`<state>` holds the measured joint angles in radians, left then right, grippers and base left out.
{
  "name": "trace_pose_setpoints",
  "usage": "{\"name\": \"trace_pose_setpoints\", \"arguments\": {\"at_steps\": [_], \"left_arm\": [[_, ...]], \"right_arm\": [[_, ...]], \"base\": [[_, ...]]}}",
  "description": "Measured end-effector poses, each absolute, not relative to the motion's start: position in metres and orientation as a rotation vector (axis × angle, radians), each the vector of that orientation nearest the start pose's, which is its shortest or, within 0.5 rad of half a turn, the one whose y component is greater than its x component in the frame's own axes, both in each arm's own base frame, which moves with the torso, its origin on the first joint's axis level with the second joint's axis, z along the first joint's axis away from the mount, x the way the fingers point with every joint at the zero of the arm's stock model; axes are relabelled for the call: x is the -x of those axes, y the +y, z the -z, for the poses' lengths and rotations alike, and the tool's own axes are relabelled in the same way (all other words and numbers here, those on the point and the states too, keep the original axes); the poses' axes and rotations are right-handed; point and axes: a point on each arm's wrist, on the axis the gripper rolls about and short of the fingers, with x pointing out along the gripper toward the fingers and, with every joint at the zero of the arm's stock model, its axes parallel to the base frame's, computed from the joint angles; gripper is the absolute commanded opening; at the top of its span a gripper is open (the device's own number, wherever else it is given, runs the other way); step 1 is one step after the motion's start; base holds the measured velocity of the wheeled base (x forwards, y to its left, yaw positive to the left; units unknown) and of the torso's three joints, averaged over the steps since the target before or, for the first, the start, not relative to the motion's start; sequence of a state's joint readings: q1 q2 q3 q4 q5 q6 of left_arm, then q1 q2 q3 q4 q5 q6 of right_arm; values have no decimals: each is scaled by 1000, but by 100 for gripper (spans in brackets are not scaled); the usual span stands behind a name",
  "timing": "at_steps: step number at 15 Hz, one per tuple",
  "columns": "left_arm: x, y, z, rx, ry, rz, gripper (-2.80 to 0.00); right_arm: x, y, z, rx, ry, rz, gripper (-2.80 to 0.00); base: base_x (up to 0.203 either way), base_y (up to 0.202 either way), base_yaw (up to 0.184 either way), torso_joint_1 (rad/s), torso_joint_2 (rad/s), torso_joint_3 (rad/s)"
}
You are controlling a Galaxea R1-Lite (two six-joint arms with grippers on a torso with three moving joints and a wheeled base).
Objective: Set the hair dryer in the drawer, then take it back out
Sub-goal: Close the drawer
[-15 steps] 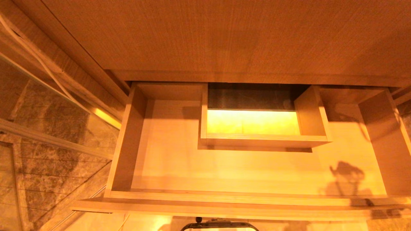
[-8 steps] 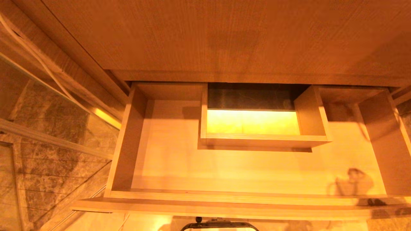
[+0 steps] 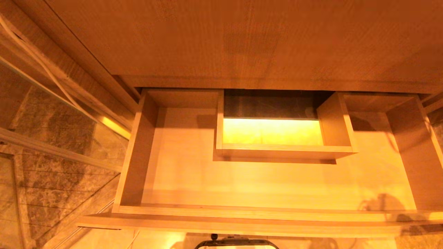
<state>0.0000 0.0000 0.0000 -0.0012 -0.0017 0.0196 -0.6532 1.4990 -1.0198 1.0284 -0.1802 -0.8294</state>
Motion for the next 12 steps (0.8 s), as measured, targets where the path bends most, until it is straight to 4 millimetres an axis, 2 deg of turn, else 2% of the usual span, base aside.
{"name": "trace_pose_setpoints", "arguments": {"at_steps": [4,12], "left_arm": [[23,0,-76,-20,-1,2,-280],[23,0,-76,-20,-1,1,-280]], "right_arm": [[-150,-120,-160,268,1651,-6,-280],[-187,-137,-131,315,1612,-9,-280]], "base": [[0,0,0,0,0,0],[0,0,0,0,0,0]]}}
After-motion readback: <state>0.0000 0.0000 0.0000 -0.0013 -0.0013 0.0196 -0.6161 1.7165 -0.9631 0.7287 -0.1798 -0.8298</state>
